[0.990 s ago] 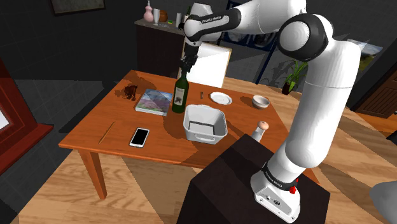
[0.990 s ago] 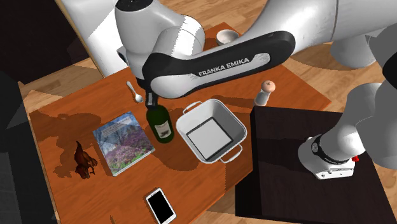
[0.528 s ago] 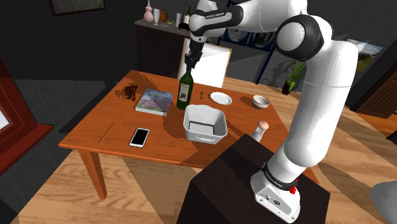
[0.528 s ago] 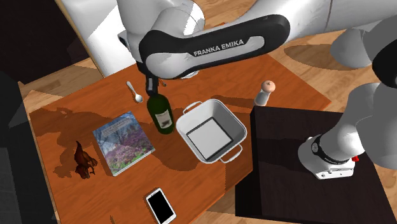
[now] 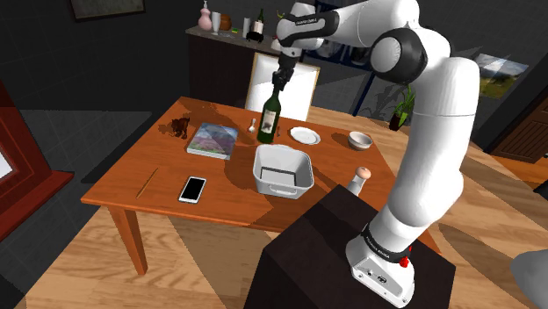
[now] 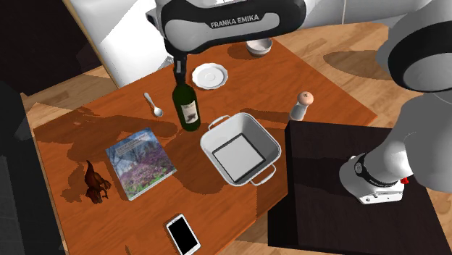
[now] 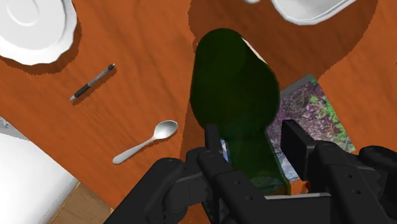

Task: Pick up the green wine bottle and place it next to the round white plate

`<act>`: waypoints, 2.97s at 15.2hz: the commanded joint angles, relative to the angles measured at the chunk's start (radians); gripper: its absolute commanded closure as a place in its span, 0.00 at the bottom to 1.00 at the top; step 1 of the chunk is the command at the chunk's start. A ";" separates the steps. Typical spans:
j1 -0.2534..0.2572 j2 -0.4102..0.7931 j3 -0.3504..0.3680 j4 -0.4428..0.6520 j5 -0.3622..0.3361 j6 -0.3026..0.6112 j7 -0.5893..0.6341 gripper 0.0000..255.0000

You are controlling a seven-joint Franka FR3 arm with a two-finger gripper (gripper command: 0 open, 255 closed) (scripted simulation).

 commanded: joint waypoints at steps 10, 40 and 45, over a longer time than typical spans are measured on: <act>-0.200 0.264 -0.025 0.420 0.069 -0.163 -0.202 1.00; -0.228 0.327 -0.022 0.367 0.084 -0.051 -0.241 0.00; -0.231 0.299 -0.026 0.414 0.079 -0.125 -0.237 0.00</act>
